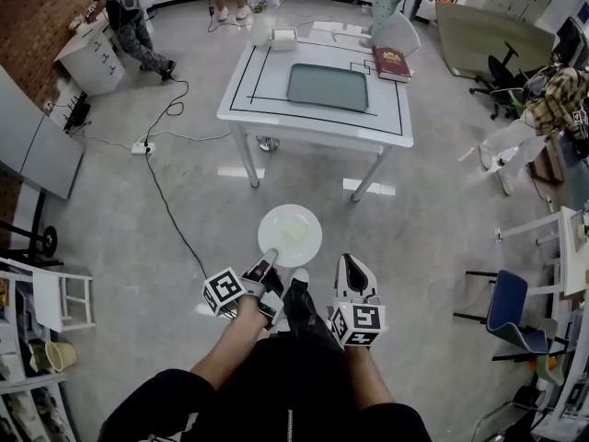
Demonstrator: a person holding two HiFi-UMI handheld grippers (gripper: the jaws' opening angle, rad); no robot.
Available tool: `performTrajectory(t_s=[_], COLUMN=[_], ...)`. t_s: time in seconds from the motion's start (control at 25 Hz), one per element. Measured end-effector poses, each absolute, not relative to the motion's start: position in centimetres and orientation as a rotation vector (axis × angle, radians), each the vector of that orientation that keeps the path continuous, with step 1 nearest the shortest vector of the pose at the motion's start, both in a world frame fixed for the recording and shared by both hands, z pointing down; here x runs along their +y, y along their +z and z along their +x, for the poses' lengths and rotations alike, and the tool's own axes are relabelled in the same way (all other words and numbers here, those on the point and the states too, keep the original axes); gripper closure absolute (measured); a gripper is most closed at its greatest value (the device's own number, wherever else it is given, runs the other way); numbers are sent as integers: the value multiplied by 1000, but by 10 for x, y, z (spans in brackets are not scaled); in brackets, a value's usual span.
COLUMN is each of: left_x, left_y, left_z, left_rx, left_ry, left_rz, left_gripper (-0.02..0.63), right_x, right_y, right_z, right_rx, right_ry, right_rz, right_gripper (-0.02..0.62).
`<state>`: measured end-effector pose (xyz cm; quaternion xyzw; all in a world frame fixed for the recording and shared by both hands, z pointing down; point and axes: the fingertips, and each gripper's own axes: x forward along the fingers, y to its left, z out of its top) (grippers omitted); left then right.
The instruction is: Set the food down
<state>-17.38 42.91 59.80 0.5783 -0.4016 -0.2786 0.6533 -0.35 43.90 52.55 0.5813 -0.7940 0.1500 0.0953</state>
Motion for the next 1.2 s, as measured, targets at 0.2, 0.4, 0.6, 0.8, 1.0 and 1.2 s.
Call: performTrajectory(t_s=[0.2,0.4,0.6,0.8,1.0,1.2], left_x=[386,343,300,275,261,247], left_y=[593,590,589,586,582,569], left_z=[-174,-164,-160,-153,-147,-147], left_rx=[-926,-941,-959,-979,-1006,-1032], left_ry=[-625,-619,-631,-645,-632,-615], left_rz=[1317,1316,1317,1316,1319,1327], left_gripper=[594,594,594,594,594,594], right_x=[390,342,296,263,243,233], right_y=[523,520,519,519,515,519], right_z=[-8,-5,-1,8,17,40], right_rx=[-2380,-2410,-2431,-2464,-2499,-2491], right_ry=[459,471,471,459,463,521], right_rz=[1696,1665,1627,1603,1607,1659], right_gripper=[583,583,583,583,583,583])
